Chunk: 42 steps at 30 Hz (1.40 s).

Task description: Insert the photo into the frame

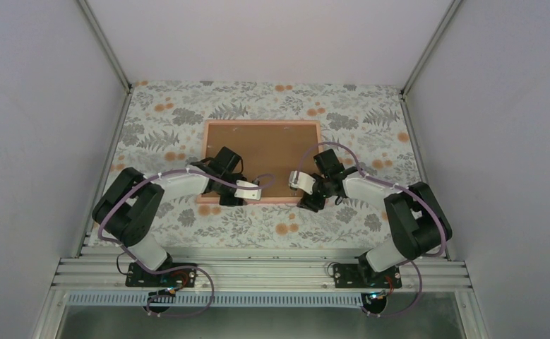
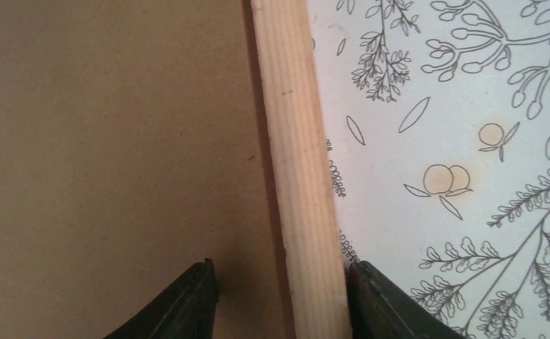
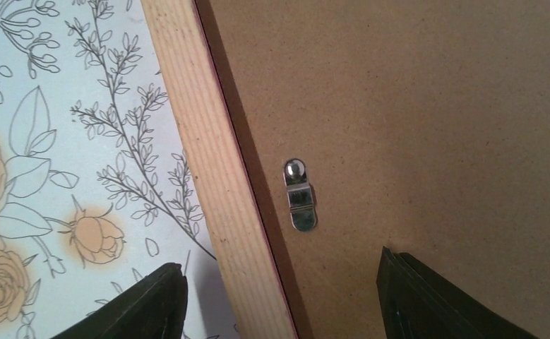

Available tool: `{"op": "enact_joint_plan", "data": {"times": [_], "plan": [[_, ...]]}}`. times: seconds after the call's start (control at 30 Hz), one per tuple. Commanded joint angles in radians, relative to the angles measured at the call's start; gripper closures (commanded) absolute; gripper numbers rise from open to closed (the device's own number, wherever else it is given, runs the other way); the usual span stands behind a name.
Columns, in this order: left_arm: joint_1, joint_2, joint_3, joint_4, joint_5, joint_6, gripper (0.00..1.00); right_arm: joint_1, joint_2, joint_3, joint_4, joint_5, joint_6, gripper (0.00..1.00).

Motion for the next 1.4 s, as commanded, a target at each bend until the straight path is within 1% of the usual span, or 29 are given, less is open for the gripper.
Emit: {"op": "enact_joint_plan", "data": {"times": [0.0, 0.07, 0.17, 0.3, 0.4, 0.53, 0.77, 0.93, 1.07, 1.23, 1.3, 1.37], "plan": [[-0.012, 0.044, 0.009, 0.006, 0.01, -0.011, 0.57, -0.004, 0.026, -0.023, 0.023, -0.021, -0.044, 0.33], [-0.014, 0.051, 0.009, 0.003, 0.007, -0.008, 0.62, -0.001, 0.026, -0.02, 0.023, -0.024, -0.057, 0.33], [-0.017, 0.056, 0.005, 0.0, 0.0, -0.005, 0.64, -0.001, 0.029, -0.02, 0.017, -0.028, -0.079, 0.36], [-0.017, 0.06, 0.003, -0.004, -0.005, -0.005, 0.65, -0.001, 0.052, -0.018, 0.016, -0.014, -0.095, 0.37], [-0.017, 0.061, 0.004, -0.006, -0.005, -0.008, 0.65, 0.0, 0.071, -0.011, 0.003, -0.014, -0.101, 0.44], [-0.017, 0.063, 0.004, 0.0, -0.005, -0.009, 0.66, 0.001, 0.09, -0.009, -0.021, -0.019, -0.118, 0.49], [-0.017, 0.065, 0.005, 0.001, -0.004, -0.019, 0.67, 0.031, 0.103, 0.002, -0.045, -0.02, -0.117, 0.49], [-0.017, 0.068, 0.0, 0.004, -0.011, -0.02, 0.67, 0.038, 0.097, -0.013, -0.043, -0.018, -0.113, 0.61], [-0.017, 0.073, -0.002, 0.011, -0.021, -0.027, 0.68, 0.04, 0.094, -0.031, -0.039, -0.015, -0.11, 0.77], [-0.017, 0.079, 0.003, 0.016, -0.024, -0.032, 0.69, 0.041, 0.089, -0.046, -0.047, -0.019, -0.12, 0.9], [-0.017, 0.08, 0.005, 0.016, -0.022, -0.034, 0.69, 0.039, 0.075, -0.043, -0.056, -0.029, -0.122, 0.93], [-0.017, 0.081, 0.005, 0.014, -0.02, -0.035, 0.69, 0.039, 0.062, -0.04, -0.058, -0.035, -0.116, 0.92]]}}
